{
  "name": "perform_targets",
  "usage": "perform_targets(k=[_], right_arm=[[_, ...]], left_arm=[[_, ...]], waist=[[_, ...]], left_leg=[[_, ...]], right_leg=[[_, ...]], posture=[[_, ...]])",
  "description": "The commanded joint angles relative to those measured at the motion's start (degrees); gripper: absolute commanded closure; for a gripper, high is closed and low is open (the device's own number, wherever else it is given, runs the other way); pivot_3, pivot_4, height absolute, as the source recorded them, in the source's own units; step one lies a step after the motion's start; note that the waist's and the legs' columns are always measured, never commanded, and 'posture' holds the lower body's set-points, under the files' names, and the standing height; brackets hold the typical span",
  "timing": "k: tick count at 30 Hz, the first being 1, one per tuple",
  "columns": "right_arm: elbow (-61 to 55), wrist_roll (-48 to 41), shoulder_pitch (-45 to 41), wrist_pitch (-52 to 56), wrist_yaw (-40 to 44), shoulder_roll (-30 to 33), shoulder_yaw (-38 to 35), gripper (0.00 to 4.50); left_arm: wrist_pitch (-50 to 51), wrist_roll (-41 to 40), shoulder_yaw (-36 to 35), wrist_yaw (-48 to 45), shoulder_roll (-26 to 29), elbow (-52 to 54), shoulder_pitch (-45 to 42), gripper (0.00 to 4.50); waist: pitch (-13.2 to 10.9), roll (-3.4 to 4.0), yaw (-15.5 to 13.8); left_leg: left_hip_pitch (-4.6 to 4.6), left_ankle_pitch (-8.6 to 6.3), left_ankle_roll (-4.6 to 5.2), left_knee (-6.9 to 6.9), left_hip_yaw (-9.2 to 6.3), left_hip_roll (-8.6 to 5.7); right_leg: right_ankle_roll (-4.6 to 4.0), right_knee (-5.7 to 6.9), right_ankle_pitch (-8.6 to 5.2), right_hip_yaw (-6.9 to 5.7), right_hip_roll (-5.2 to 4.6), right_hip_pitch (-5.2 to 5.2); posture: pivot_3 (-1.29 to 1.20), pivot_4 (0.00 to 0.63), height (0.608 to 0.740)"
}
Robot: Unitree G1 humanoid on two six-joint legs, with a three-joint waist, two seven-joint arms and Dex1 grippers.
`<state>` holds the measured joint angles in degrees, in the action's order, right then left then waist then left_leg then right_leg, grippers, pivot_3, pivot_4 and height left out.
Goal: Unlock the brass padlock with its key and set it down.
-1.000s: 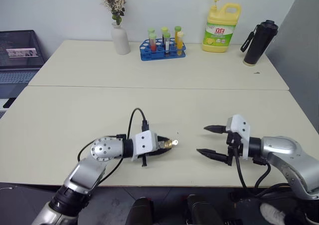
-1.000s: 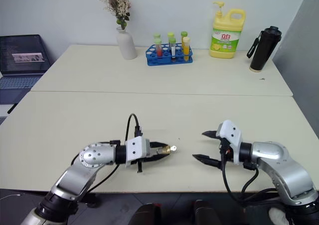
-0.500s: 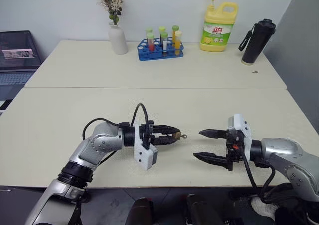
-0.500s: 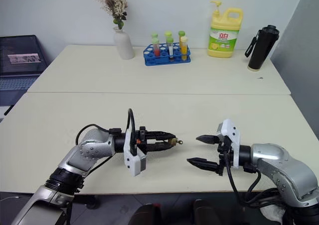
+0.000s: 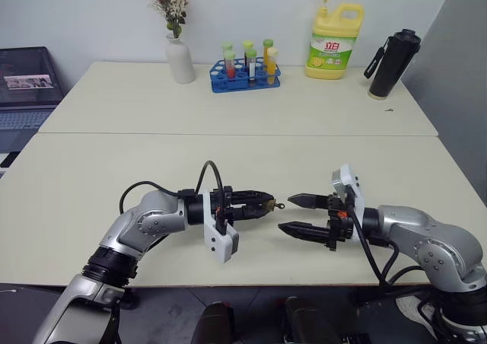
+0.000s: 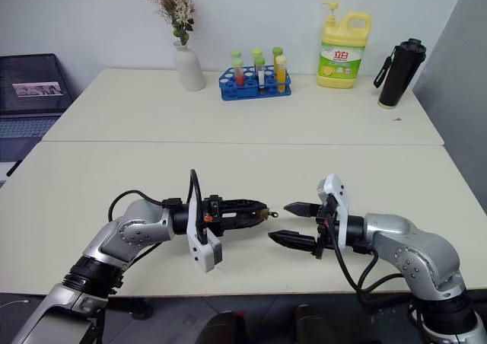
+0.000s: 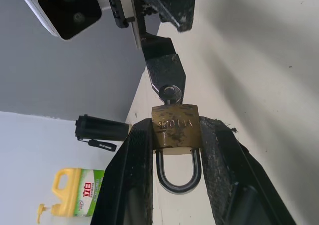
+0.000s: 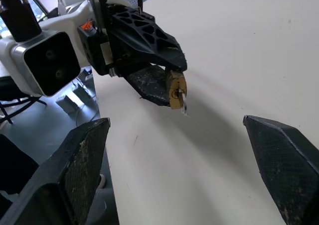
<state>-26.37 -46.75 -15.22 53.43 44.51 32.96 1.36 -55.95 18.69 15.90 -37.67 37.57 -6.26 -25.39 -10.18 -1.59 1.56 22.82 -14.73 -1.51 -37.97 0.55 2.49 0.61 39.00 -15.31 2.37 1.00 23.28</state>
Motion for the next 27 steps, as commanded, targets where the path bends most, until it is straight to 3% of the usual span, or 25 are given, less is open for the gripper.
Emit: perform_targets(k=[1,4,7,17,18,27], right_arm=[[0.67,-3.25,-1.70,1.32,-0.27,-1.42,-1.04,0.00],[1.99,-4.27,-2.66,2.07,-0.23,-2.21,-0.95,0.00],[2.93,-5.37,-3.31,2.83,-0.27,-2.54,-1.23,0.61],[3.02,-8.54,-4.66,4.27,0.69,-1.59,-1.89,4.34],[2.99,-8.93,-4.71,4.56,0.68,-1.64,-1.88,4.50],[3.32,-11.90,-5.50,8.11,-0.89,-2.30,-2.18,4.50]], left_arm=[[-1.38,-0.49,-1.70,2.59,0.31,2.72,-0.11,3.54],[-1.87,-0.03,-1.51,3.26,0.72,2.81,0.03,3.54],[-2.02,0.19,-1.36,3.78,1.12,3.21,0.22,3.54],[-2.60,1.30,-1.26,4.96,2.64,2.94,0.57,3.54],[-2.68,1.41,-1.20,5.01,2.72,2.93,0.68,3.54],[-2.94,2.46,-1.09,6.07,2.56,2.51,0.59,3.54]], waist=[[0.00,0.00,0.00],[0.00,0.00,0.00],[0.00,0.00,0.00],[0.00,0.00,0.00],[0.00,0.00,0.00],[0.00,0.00,0.00]], left_leg=[[0.01,0.00,0.00,0.00,0.01,0.00],[0.00,0.00,0.00,0.00,-0.01,0.01],[0.01,0.00,0.00,0.00,0.00,0.01],[0.01,0.00,0.00,0.00,-0.01,0.02],[0.01,0.00,0.00,0.00,-0.01,0.02],[0.01,0.00,0.00,0.00,-0.01,0.03]], right_leg=[[0.00,0.00,0.00,0.00,0.00,0.00],[0.00,0.00,0.00,0.00,0.00,0.00],[0.00,0.00,0.00,0.01,0.00,0.00],[0.00,0.00,0.00,-0.02,0.00,0.00],[0.00,0.00,0.00,-0.01,0.00,0.00],[0.00,0.00,0.00,0.00,-0.01,0.00]], posture=[[0.00,0.150,0.740],[0.00,0.150,0.740],[0.00,0.150,0.740],[0.00,0.150,0.740],[0.00,0.150,0.740],[0.00,0.150,0.740]])
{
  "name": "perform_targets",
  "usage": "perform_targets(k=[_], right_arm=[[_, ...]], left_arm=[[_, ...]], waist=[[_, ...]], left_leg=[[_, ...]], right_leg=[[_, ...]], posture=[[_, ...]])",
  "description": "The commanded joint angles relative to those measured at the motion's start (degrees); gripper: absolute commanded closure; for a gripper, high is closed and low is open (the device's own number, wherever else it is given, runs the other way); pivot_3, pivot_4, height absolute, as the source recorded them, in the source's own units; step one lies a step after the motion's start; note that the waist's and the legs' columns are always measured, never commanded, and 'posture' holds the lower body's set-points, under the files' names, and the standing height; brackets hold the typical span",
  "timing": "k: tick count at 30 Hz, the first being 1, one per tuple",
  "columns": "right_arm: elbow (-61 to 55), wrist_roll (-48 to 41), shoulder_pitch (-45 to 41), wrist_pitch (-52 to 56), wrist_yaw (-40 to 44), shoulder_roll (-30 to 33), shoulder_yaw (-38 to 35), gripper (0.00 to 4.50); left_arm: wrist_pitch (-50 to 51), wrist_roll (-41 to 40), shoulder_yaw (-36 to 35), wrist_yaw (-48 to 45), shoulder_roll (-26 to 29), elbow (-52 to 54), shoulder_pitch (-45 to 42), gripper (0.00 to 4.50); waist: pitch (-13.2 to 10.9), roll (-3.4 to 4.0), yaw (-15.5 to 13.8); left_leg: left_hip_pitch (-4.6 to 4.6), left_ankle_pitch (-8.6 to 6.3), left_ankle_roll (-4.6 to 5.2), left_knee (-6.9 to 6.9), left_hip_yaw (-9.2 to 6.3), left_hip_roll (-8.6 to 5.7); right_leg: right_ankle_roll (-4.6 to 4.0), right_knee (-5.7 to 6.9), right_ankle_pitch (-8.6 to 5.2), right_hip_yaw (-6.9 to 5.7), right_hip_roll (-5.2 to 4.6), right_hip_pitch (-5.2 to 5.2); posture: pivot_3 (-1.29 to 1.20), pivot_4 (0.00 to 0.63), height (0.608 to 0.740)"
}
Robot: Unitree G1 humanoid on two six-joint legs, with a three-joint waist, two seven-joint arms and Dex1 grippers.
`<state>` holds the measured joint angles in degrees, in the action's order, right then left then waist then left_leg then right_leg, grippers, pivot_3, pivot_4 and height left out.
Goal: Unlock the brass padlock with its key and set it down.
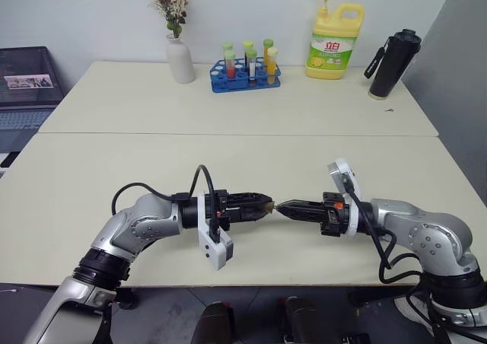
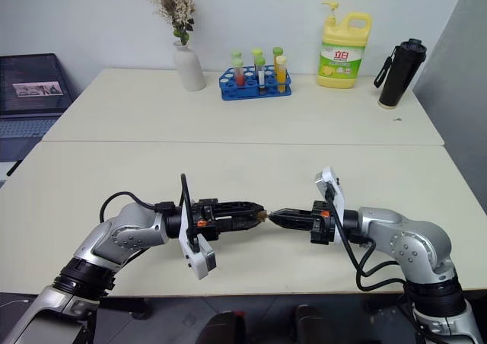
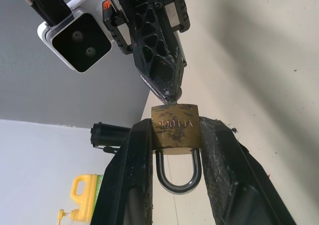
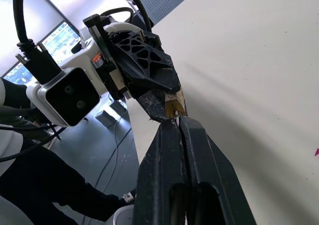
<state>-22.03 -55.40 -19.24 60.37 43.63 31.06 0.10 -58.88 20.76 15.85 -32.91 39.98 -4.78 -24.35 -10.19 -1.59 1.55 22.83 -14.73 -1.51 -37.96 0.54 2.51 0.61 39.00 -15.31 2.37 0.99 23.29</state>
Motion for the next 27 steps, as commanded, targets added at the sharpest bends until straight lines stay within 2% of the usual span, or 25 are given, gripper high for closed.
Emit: perform_targets(k=[1,3,7,11,17,23,25,27], right_arm=[[-0.75,-3.81,-1.71,2.12,-0.29,-0.43,-1.01,4.50],[-0.46,-4.52,-2.00,3.31,-0.66,-0.49,-1.18,4.50],[3.76,-10.88,-4.17,10.21,-6.64,-2.92,-4.04,4.50],[12.45,-20.14,-7.27,20.29,-14.75,-5.17,-7.26,4.50],[16.21,-23.91,-10.00,24.98,-20.58,-5.77,-8.08,4.50],[12.55,-20.86,-10.73,22.29,-19.12,-5.19,-6.55,4.50],[8.58,-16.38,-9.53,18.37,-15.49,-3.37,-4.12,4.50],[5.03,-12.38,-8.34,14.61,-11.13,-1.06,-1.76,3.80]], left_arm=[[-0.13,0.51,-1.01,1.39,0.11,0.92,-0.47,3.54],[-0.25,0.66,-0.96,1.55,0.09,0.79,-0.51,3.54],[-1.96,3.40,-0.99,2.78,0.01,0.60,-1.10,3.54],[-2.51,5.28,-0.72,4.22,-0.55,-0.25,-0.47,3.54],[-2.81,6.94,-0.70,5.90,-0.44,0.11,0.35,3.54],[-2.01,6.60,-0.77,6.59,-0.16,0.40,0.72,3.54],[-1.67,6.34,-0.77,6.73,-0.04,0.66,0.90,3.54],[-1.43,6.15,-0.70,6.75,0.02,0.82,0.98,3.54]], waist=[[0.00,0.00,0.00],[0.00,0.00,0.00],[0.00,0.00,0.01],[0.00,0.00,0.08],[0.00,0.01,0.10],[0.00,0.01,0.12],[0.00,0.01,0.12],[-0.01,0.02,0.13]], left_leg=[[0.00,0.00,0.00,0.00,0.00,0.00],[0.00,0.00,0.00,0.00,0.00,0.00],[0.00,0.00,0.00,0.00,0.01,0.02],[0.01,0.00,0.00,0.01,0.04,0.01],[0.03,0.00,0.01,0.02,0.04,0.03],[0.05,0.00,0.01,0.02,0.02,0.02],[0.05,0.00,0.01,0.03,0.02,0.03],[0.06,0.00,0.01,0.03,0.02,0.02]], right_leg=[[0.00,0.00,0.00,-0.01,0.00,0.00],[0.00,0.00,0.00,0.00,0.00,0.00],[-0.01,0.01,0.01,-0.01,0.00,0.00],[-0.05,0.00,0.05,0.03,-0.03,0.01],[-0.04,0.00,0.04,0.03,-0.03,0.03],[0.00,-0.01,0.02,0.02,-0.03,0.04],[0.01,-0.01,0.01,0.01,-0.03,0.04],[0.02,-0.02,0.01,0.01,-0.03,0.06]], posture=[[0.00,0.150,0.740],[0.00,0.150,0.740],[0.00,0.150,0.740],[0.00,0.150,0.740],[0.00,0.150,0.740],[0.00,0.150,0.740],[0.00,0.150,0.740],[0.00,0.150,0.740]])
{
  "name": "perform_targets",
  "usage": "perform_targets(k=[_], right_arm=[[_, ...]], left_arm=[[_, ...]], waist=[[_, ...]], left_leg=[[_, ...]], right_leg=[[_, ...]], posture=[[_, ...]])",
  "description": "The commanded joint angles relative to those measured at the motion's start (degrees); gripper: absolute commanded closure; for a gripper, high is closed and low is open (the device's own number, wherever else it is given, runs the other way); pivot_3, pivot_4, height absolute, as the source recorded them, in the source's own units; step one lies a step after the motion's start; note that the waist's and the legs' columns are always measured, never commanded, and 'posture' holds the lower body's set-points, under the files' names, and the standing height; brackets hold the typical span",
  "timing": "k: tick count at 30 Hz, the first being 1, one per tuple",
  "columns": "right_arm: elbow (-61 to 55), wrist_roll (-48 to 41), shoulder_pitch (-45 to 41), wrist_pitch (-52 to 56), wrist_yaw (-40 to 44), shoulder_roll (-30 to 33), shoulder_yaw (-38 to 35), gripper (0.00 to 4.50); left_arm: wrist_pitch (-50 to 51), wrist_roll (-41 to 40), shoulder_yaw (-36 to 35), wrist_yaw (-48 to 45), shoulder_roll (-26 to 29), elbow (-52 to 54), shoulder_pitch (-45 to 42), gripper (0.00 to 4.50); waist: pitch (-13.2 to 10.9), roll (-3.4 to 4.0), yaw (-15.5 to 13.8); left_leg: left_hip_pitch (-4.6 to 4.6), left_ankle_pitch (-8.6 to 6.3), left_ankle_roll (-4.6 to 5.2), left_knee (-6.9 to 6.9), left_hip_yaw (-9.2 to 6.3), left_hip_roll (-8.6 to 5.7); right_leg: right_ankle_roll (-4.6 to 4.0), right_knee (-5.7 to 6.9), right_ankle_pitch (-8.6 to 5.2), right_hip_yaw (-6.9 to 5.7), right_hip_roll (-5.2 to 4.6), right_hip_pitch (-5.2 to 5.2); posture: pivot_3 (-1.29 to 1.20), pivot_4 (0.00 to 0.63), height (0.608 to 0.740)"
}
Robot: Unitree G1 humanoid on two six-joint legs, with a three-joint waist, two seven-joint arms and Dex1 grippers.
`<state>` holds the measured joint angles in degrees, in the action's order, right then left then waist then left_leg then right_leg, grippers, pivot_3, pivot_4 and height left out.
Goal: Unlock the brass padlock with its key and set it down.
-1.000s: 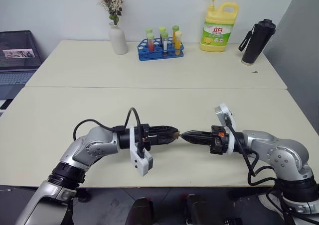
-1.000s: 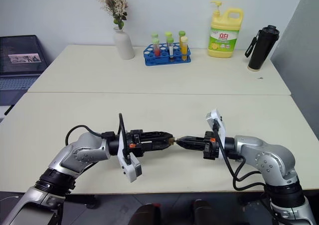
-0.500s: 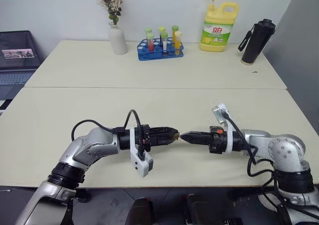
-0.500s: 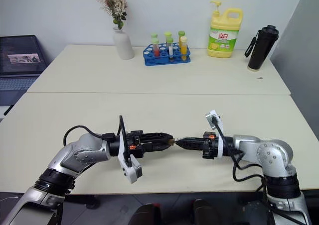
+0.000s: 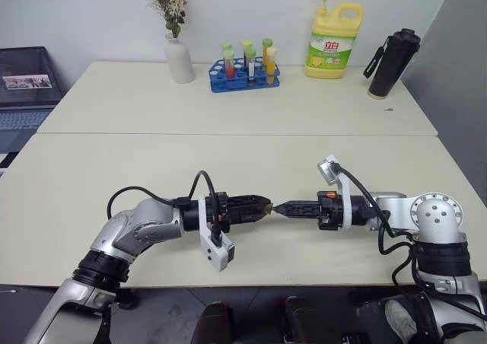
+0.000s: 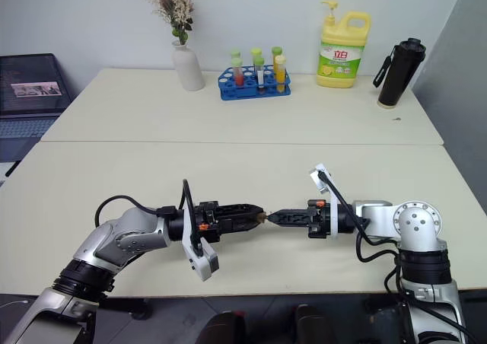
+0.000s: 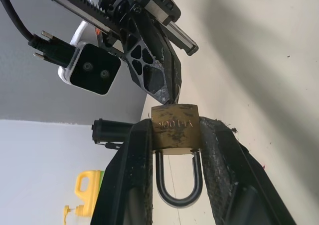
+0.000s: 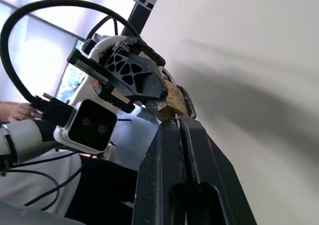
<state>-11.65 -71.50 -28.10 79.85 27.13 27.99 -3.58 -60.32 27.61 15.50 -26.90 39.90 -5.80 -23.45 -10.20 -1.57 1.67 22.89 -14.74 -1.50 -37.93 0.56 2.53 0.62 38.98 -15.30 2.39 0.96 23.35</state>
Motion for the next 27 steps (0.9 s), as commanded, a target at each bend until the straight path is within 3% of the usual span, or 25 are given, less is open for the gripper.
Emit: perform_targets(k=[1,4,7,19,26,27], right_arm=[[-6.00,4.83,0.84,-6.07,6.84,2.73,2.66,3.56],[-10.48,16.73,2.62,-19.08,17.87,9.76,8.96,2.57],[-11.43,18.20,4.53,-22.94,21.40,10.84,8.75,1.61],[-11.02,22.33,6.33,-26.15,15.18,1.37,9.57,1.56],[-11.15,22.10,6.36,-25.00,14.98,-0.10,9.26,1.56],[-11.10,22.10,6.35,-24.93,14.87,-0.24,9.22,1.73]], left_arm=[[0.07,-0.74,-0.34,0.74,0.11,1.87,0.09,3.54],[1.01,-1.66,-0.70,0.77,-0.10,2.31,0.30,3.54],[1.14,-1.75,-0.48,0.72,-0.13,2.46,0.13,3.54],[1.03,-1.79,0.05,0.71,-0.93,1.61,-1.13,3.54],[1.46,-2.23,0.07,0.51,-0.97,1.70,-1.00,3.54],[1.43,-2.21,0.09,0.51,-0.98,1.79,-0.91,3.54]], waist=[[0.00,0.00,0.00],[0.00,0.00,-0.09],[0.00,-0.01,-0.08],[0.00,-0.01,-0.02],[0.00,-0.01,-0.02],[0.00,-0.01,-0.02]], left_leg=[[0.01,0.00,0.00,0.00,-0.01,0.00],[0.02,0.00,0.00,0.00,-0.02,-0.02],[0.02,0.00,0.00,-0.02,-0.01,-0.02],[-0.01,0.00,-0.01,-0.01,0.00,0.02],[0.00,0.00,0.00,-0.01,-0.01,0.00],[-0.01,0.00,0.00,-0.01,-0.01,0.00]], right_leg=[[0.00,0.00,0.00,-0.01,0.00,0.00],[0.01,-0.01,0.00,-0.02,0.00,0.02],[0.01,-0.03,-0.01,-0.03,-0.01,0.02],[0.00,0.02,0.00,-0.02,0.02,0.01],[-0.01,0.02,0.00,-0.03,0.00,0.01],[0.00,0.02,0.00,-0.04,0.00,0.01]], posture=[[0.00,0.150,0.740],[0.00,0.150,0.740],[0.00,0.150,0.740],[0.00,0.150,0.740],[0.00,0.150,0.740],[0.00,0.150,0.740]])
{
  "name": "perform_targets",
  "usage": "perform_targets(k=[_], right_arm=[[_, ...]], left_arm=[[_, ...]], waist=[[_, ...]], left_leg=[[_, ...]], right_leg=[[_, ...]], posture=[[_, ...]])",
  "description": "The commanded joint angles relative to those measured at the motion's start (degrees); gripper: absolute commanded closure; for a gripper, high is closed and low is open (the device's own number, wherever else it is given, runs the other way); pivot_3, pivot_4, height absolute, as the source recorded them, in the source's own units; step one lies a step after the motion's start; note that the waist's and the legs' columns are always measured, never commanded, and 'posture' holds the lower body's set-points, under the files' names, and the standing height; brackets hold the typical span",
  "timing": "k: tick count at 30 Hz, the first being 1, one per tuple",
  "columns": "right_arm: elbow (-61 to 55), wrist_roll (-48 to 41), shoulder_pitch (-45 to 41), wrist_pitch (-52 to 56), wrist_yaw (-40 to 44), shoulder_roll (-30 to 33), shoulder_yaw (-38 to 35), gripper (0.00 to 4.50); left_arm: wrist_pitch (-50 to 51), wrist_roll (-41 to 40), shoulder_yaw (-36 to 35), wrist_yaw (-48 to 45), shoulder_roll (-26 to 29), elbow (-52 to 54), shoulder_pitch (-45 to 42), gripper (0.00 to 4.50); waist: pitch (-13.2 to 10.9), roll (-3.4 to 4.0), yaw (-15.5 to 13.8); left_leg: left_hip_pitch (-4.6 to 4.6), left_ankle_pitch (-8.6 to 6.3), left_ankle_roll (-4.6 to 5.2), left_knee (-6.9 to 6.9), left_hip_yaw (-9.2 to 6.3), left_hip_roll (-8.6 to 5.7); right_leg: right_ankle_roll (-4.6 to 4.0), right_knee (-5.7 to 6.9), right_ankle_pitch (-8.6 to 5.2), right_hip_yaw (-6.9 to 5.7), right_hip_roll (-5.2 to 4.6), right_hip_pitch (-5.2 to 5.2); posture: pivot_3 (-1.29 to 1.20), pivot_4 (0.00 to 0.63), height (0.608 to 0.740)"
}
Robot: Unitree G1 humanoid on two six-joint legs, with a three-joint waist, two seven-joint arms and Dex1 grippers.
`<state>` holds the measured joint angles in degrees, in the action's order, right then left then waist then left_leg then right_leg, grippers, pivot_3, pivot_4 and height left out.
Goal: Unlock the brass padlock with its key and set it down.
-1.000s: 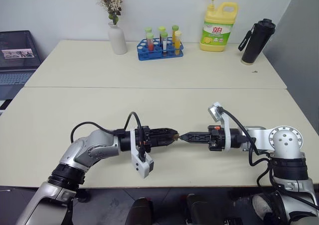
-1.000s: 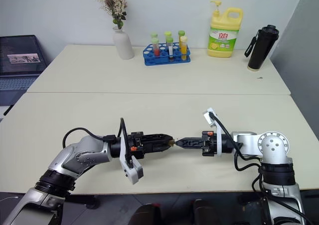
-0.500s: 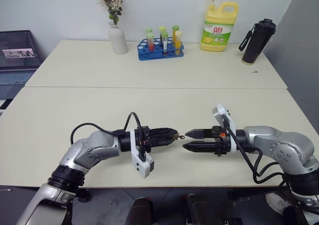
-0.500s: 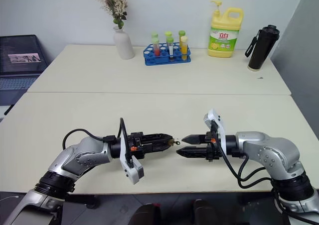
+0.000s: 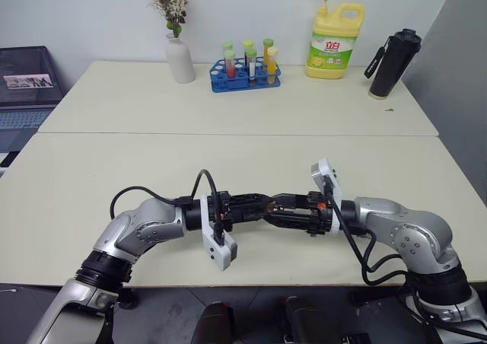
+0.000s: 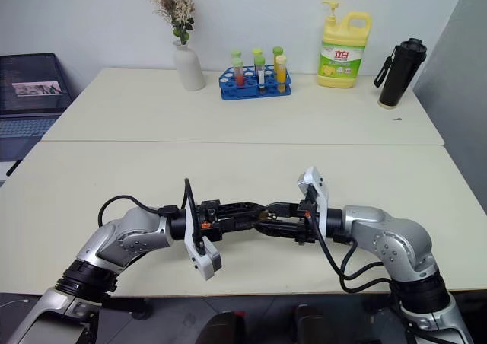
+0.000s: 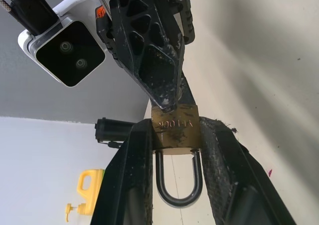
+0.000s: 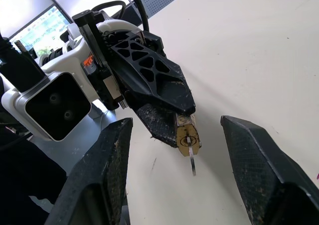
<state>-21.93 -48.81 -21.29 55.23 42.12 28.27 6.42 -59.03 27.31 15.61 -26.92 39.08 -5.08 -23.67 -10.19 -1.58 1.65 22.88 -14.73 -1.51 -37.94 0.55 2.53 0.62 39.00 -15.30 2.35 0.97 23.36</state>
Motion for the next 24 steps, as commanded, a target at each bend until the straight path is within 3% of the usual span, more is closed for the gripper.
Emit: perform_targets(k=[1,8,18,24], right_arm=[[-0.79,-0.57,-0.48,-0.26,-0.21,-0.62,-0.86,1.95],[-1.06,-0.69,-0.52,0.07,0.70,-0.32,-0.73,4.35],[-0.34,-0.59,-1.61,-0.16,2.31,0.04,-0.50,4.35],[1.48,0.30,-2.33,-0.66,2.48,0.04,-1.08,4.35]], left_arm=[[0.10,-1.88,-0.01,0.54,-0.16,1.12,-0.66,3.54],[0.06,-1.74,-0.13,0.65,-0.13,1.33,-0.45,3.54],[0.22,-7.57,2.63,-2.64,1.48,1.87,1.79,3.54],[4.59,-19.84,3.68,-7.53,4.43,5.49,4.33,1.55]], waist=[[0.00,0.00,0.00],[0.00,0.00,0.00],[0.00,0.00,0.01],[0.00,0.00,0.04]], left_leg=[[0.00,0.00,0.00,0.00,0.00,0.00],[0.00,0.00,0.00,0.00,0.01,0.00],[-0.01,0.00,0.00,0.00,-0.01,0.01],[0.00,0.00,0.00,0.00,-0.02,0.02]], right_leg=[[0.00,0.00,0.00,0.00,0.00,0.00],[0.00,0.00,0.00,0.01,0.00,0.00],[0.00,0.00,0.00,0.00,0.00,0.00],[0.00,0.00,0.00,-0.01,0.00,0.00]], posture=[[0.00,0.150,0.740],[0.00,0.150,0.740],[0.00,0.150,0.740],[0.00,0.150,0.740]])
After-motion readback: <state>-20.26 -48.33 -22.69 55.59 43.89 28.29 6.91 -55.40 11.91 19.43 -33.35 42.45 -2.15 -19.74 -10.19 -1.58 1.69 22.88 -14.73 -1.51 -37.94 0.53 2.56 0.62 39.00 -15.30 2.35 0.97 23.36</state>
